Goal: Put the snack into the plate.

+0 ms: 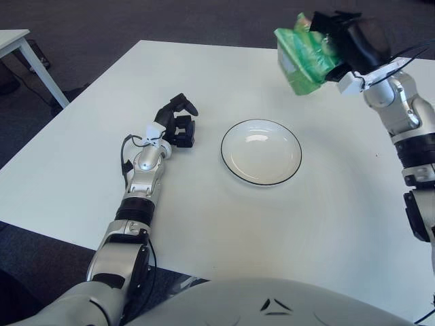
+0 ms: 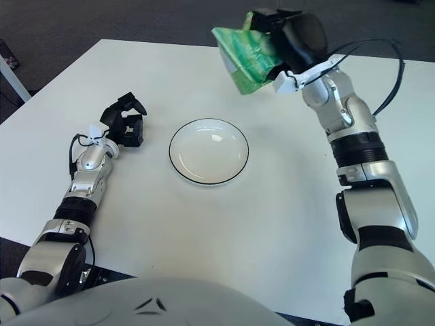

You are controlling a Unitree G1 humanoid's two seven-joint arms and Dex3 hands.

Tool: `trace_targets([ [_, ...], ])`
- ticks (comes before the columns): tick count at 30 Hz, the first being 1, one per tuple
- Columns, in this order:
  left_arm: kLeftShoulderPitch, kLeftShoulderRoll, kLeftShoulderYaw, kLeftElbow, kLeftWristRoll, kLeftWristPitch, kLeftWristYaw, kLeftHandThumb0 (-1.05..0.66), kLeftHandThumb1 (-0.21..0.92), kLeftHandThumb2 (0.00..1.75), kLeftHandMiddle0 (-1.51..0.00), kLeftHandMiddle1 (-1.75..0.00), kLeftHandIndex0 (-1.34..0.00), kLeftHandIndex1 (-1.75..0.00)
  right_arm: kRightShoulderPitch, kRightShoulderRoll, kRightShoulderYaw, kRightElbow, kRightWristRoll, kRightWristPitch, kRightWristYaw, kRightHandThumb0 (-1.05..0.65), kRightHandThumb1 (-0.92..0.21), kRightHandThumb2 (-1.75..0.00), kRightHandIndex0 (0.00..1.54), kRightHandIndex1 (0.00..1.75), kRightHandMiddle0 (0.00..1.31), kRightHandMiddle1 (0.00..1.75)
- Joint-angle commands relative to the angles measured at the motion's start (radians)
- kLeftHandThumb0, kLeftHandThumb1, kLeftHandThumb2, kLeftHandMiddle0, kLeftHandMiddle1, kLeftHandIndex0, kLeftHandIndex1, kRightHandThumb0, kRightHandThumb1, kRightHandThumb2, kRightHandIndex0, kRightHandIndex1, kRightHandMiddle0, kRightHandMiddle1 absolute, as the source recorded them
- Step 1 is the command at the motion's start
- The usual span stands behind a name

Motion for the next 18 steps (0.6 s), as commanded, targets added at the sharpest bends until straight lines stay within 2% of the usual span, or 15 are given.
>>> trace_targets([
  [1, 0.168, -0.087, -0.015, 0.060, -0.018, 0.031, -0.003, -0.47, 0.33, 1.30, -1.21, -1.75, -0.60, -1.75, 0.036, 0.012, -0.032, -0.088, 0.073, 0.002, 0.087, 0.00, 0.07, -1.74, 0.92, 1.71, 0.67, 1.75],
  [7, 0.171, -0.087, -0.013, 0.047, -0.014, 0.049, 0.009, -0.48, 0.32, 1.31, -1.21, -1.75, -0.61, -1.75, 0.065, 0.053, -0.020, -0.154, 0.079, -0.013, 0.130, 0.00, 0.03, -1.70, 0.89, 1.71, 0.64, 1.75],
  [13, 0.182, -0.089, -0.013, 0.017, -0.006, 0.076, 0.027, -0.48, 0.32, 1.32, -1.21, -1.75, -0.61, -1.75, 0.087, 0.085, -0.019, -0.198, 0.127, -0.029, 0.193, 0.00, -0.01, -1.67, 0.85, 1.72, 0.61, 1.75],
  [18, 0.193, -0.086, -0.013, -0.013, -0.010, 0.108, 0.028, -0.49, 0.30, 1.33, -1.21, -1.75, -0.63, -1.75, 0.086, 0.111, -0.006, -0.205, 0.135, -0.073, 0.225, 0.00, -0.04, -1.64, 0.83, 1.74, 0.59, 1.75],
])
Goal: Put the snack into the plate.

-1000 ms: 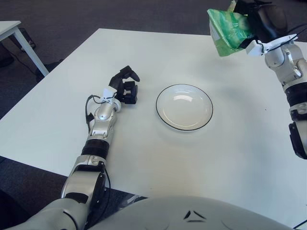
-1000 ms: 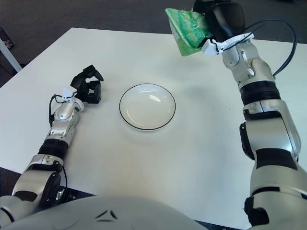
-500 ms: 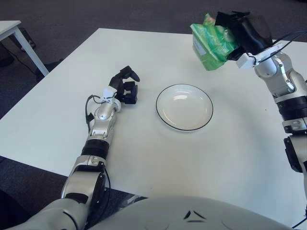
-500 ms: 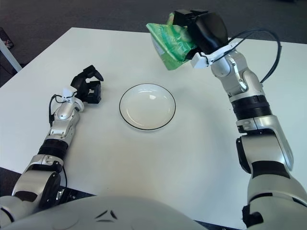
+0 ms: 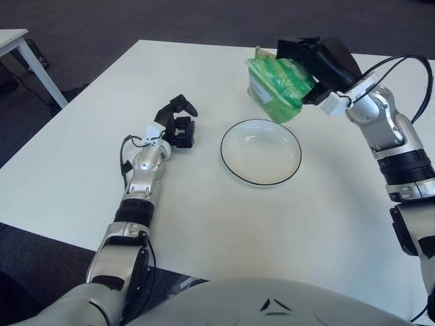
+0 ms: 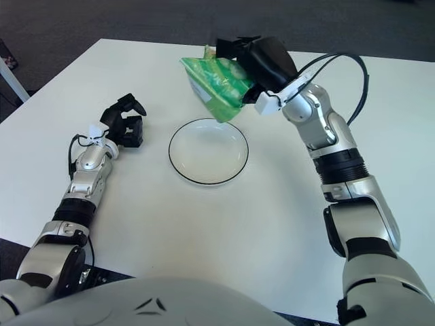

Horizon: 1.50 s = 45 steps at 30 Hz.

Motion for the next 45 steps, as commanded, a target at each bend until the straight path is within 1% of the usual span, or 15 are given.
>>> trace_targets([
  [1, 0.172, -0.085, -0.014, 0.040, -0.013, 0.040, 0.018, -0.49, 0.30, 1.34, -1.21, -1.75, -0.63, -1.75, 0.002, 0.026, -0.002, -0.029, 0.043, -0.035, 0.040, 0.00, -0.04, -1.64, 0.83, 1.73, 0.58, 1.75],
  [5, 0.180, -0.082, -0.009, 0.020, -0.025, 0.053, 0.005, -0.49, 0.29, 1.34, -1.21, -1.75, -0.63, -1.75, 0.002, 0.045, 0.007, -0.021, 0.071, -0.073, 0.083, 0.00, -0.05, -1.62, 0.84, 1.71, 0.58, 1.75],
  [8, 0.186, -0.082, -0.006, 0.005, -0.032, 0.067, 0.003, -0.49, 0.29, 1.34, -1.21, -1.75, -0.63, -1.75, 0.001, 0.051, 0.013, -0.011, 0.070, -0.103, 0.101, 0.00, -0.05, -1.62, 0.84, 1.69, 0.58, 1.75],
  [13, 0.192, -0.077, -0.005, -0.013, -0.043, 0.094, 0.000, -0.49, 0.29, 1.35, -1.21, -1.75, -0.63, -1.75, 0.002, 0.061, 0.021, 0.003, 0.057, -0.148, 0.123, 0.00, -0.07, -1.60, 0.80, 1.72, 0.56, 1.75],
  [17, 0.198, -0.066, -0.002, -0.023, -0.053, 0.109, -0.010, -0.48, 0.30, 1.34, -1.21, -1.75, -0.63, -1.75, 0.004, 0.070, 0.026, -0.001, 0.054, -0.151, 0.148, 0.00, -0.08, -1.59, 0.80, 1.73, 0.56, 1.75],
  [19, 0.200, -0.058, 0.003, -0.023, -0.060, 0.112, -0.021, -0.48, 0.31, 1.32, -1.21, -1.75, -0.62, -1.75, 0.007, 0.073, 0.033, -0.013, 0.071, -0.132, 0.183, 0.00, -0.07, -1.60, 0.81, 1.72, 0.56, 1.75],
  [21, 0.200, -0.054, 0.007, -0.015, -0.066, 0.100, -0.034, -0.48, 0.32, 1.31, -1.22, -1.75, -0.61, -1.75, 0.017, 0.067, 0.047, -0.034, 0.125, -0.095, 0.261, 0.00, -0.05, -1.61, 0.83, 1.70, 0.57, 1.75],
  [26, 0.200, -0.050, 0.017, -0.002, -0.075, 0.082, -0.055, -0.47, 0.33, 1.30, -1.23, -1.75, -0.60, -1.75, 0.035, 0.058, 0.061, -0.063, 0.196, -0.063, 0.373, 0.00, -0.01, -1.64, 0.87, 1.65, 0.60, 1.75],
  [29, 0.197, -0.049, 0.023, 0.012, -0.080, 0.068, -0.063, -0.47, 0.34, 1.29, -1.24, -1.75, -0.59, -1.75, 0.034, 0.047, 0.070, -0.075, 0.231, -0.044, 0.445, 0.00, -0.04, -1.61, 0.86, 1.65, 0.59, 1.75],
  [34, 0.193, -0.047, 0.032, 0.027, -0.085, 0.054, -0.073, -0.47, 0.35, 1.28, -1.25, -1.75, -0.59, -1.75, 0.032, 0.038, 0.071, -0.100, 0.254, -0.009, 0.526, 0.00, -0.09, -1.57, 0.79, 1.71, 0.56, 1.75],
  [35, 0.192, -0.047, 0.034, 0.032, -0.085, 0.050, -0.075, -0.47, 0.35, 1.28, -1.25, -1.75, -0.59, -1.75, 0.031, 0.034, 0.073, -0.108, 0.260, 0.004, 0.547, 0.00, -0.09, -1.56, 0.78, 1.72, 0.59, 1.68],
  [37, 0.188, -0.044, 0.039, 0.042, -0.085, 0.045, -0.079, -0.47, 0.35, 1.27, -1.26, -1.75, -0.58, -1.75, 0.027, 0.017, 0.075, -0.140, 0.276, 0.060, 0.604, 0.00, -0.09, -1.53, 0.78, 1.73, 0.62, 1.61],
  [39, 0.185, -0.042, 0.042, 0.052, -0.084, 0.039, -0.083, -0.46, 0.36, 1.27, -1.26, -1.75, -0.58, -1.75, 0.021, 0.002, 0.073, -0.161, 0.296, 0.101, 0.657, 0.00, -0.12, -1.48, 0.77, 1.74, 0.63, 1.55],
  [42, 0.179, -0.041, 0.046, 0.067, -0.082, 0.027, -0.089, -0.46, 0.37, 1.25, -1.26, -1.75, -0.57, -1.75, 0.005, -0.014, 0.074, -0.160, 0.337, 0.118, 0.733, 0.00, -0.23, -1.39, 0.60, 1.74, 0.54, 1.68],
  [45, 0.176, -0.042, 0.051, 0.078, -0.080, 0.020, -0.090, -0.46, 0.37, 1.25, -1.26, -1.75, -0.57, -1.75, -0.013, -0.015, 0.079, -0.135, 0.364, 0.101, 0.788, 0.00, -0.29, -1.34, 0.53, 1.75, 0.50, 1.72],
])
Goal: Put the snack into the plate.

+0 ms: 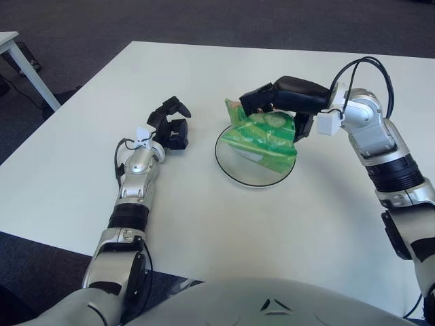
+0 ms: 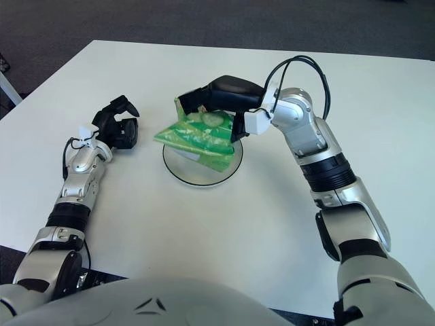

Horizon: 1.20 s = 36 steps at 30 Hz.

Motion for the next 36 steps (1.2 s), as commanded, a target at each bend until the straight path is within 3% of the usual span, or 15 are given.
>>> trace_targets([
  [1, 0.144, -0.057, -0.002, 0.109, -0.005, -0.020, -0.009, -0.46, 0.37, 1.25, -1.26, -1.75, -0.57, -1.75, -0.027, -0.018, 0.018, 0.029, 0.051, -0.001, 0.098, -0.01, -0.31, -1.30, 0.54, 1.75, 0.49, 1.68],
  [4, 0.142, -0.058, 0.001, 0.117, -0.005, -0.026, -0.009, -0.46, 0.38, 1.24, -1.25, -1.75, -0.56, -1.75, -0.046, -0.023, 0.027, 0.051, 0.089, -0.007, 0.173, -0.01, -0.42, -1.14, 0.53, 1.75, 0.45, 1.54],
  [6, 0.141, -0.059, 0.002, 0.123, -0.007, -0.030, -0.012, -0.46, 0.38, 1.24, -1.25, -1.75, -0.56, -1.75, -0.061, -0.031, 0.035, 0.058, 0.117, 0.014, 0.232, -0.18, -0.59, -0.88, 0.28, 1.73, 0.42, 1.58],
  [9, 0.140, -0.060, 0.005, 0.126, -0.009, -0.033, -0.014, -0.46, 0.38, 1.24, -1.25, -1.75, -0.56, -1.75, -0.071, -0.036, 0.034, 0.060, 0.134, 0.045, 0.282, -0.34, -0.38, -0.99, 0.09, 1.52, 0.14, 1.45],
  [10, 0.141, -0.061, 0.006, 0.124, -0.010, -0.033, -0.014, -0.46, 0.38, 1.24, -1.25, -1.75, -0.56, -1.75, -0.082, -0.041, 0.036, 0.057, 0.137, 0.055, 0.305, -0.36, -0.35, -1.01, 0.07, 1.49, 0.11, 1.43],
  [11, 0.141, -0.062, 0.006, 0.124, -0.010, -0.033, -0.014, -0.46, 0.38, 1.24, -1.24, -1.75, -0.56, -1.75, -0.090, -0.044, 0.036, 0.055, 0.139, 0.063, 0.323, -0.40, -0.31, -1.03, 0.05, 1.31, 0.07, 1.34],
  [15, 0.142, -0.065, 0.010, 0.123, -0.010, -0.033, -0.011, -0.45, 0.39, 1.22, -1.23, -1.75, -0.55, -1.75, -0.104, -0.049, 0.036, 0.060, 0.133, 0.036, 0.368, -0.51, -0.29, -1.00, 0.01, 0.92, 0.01, 1.12],
  [18, 0.140, -0.064, 0.013, 0.126, -0.011, -0.030, -0.010, -0.45, 0.39, 1.22, -1.23, -1.75, -0.55, -1.75, -0.111, -0.049, 0.031, 0.072, 0.134, 0.017, 0.388, -0.56, -0.31, -0.97, 0.00, 0.78, 0.00, 1.00],
  [27, 0.140, -0.065, 0.016, 0.128, -0.008, -0.025, -0.007, -0.45, 0.41, 1.20, -1.23, -1.75, -0.54, -1.75, -0.130, -0.065, 0.022, 0.083, 0.099, -0.019, 0.407, -0.68, -0.41, -0.84, 0.00, 0.49, 0.00, 0.81],
  [31, 0.143, -0.067, 0.014, 0.121, -0.006, -0.026, -0.005, -0.45, 0.40, 1.22, -1.23, -1.75, -0.55, -1.75, -0.118, -0.069, 0.005, 0.076, 0.099, 0.007, 0.389, -0.67, -0.42, -0.82, 0.00, 0.47, 0.00, 0.83],
  [36, 0.142, -0.067, 0.013, 0.121, -0.006, -0.026, -0.006, -0.45, 0.39, 1.22, -1.23, -1.75, -0.55, -1.75, -0.113, -0.054, -0.008, 0.097, 0.125, -0.018, 0.386, -0.68, -0.43, -0.82, 0.00, 0.46, 0.00, 0.84],
])
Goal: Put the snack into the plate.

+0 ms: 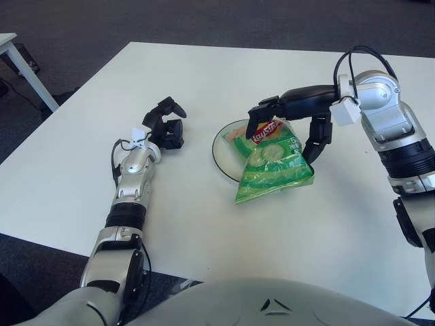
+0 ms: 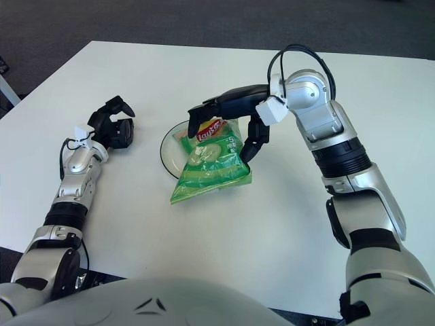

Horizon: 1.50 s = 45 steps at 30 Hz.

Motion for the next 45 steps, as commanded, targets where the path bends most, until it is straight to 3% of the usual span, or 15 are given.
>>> trace_targets([
  [1, 0.151, -0.076, -0.009, 0.088, -0.006, -0.007, 0.004, -0.45, 0.39, 1.22, -1.23, -1.75, -0.55, -1.75, -0.018, 0.007, -0.019, 0.026, 0.023, -0.028, -0.005, -0.70, -0.44, -0.81, 0.00, 0.46, 0.00, 0.83],
  [23, 0.150, -0.079, -0.010, 0.086, -0.003, 0.002, 0.012, -0.45, 0.41, 1.20, -1.21, -1.75, -0.54, -1.75, -0.027, -0.003, -0.048, 0.081, 0.040, -0.063, 0.002, -0.70, -0.43, -0.82, 0.00, 0.47, 0.00, 0.88],
  [27, 0.146, -0.076, -0.012, 0.094, -0.002, -0.005, 0.004, -0.45, 0.41, 1.20, -1.21, -1.75, -0.54, -1.75, -0.048, -0.014, -0.047, 0.099, 0.020, -0.084, 0.005, -0.78, -0.52, -0.72, 0.01, 0.43, 0.00, 0.79],
  [39, 0.141, -0.067, -0.013, 0.111, -0.002, -0.021, -0.015, -0.45, 0.41, 1.20, -1.21, -1.75, -0.54, -1.75, -0.015, -0.057, -0.123, 0.082, 0.004, -0.012, -0.079, -0.64, -0.43, -0.83, 0.07, 0.41, 0.00, 0.86],
  [45, 0.135, -0.064, -0.012, 0.125, -0.003, -0.033, -0.023, -0.45, 0.41, 1.20, -1.21, -1.75, -0.54, -1.75, -0.049, -0.050, -0.147, 0.128, 0.042, 0.007, -0.069, -0.62, -0.43, -0.85, 0.11, 0.50, 0.00, 0.92],
])
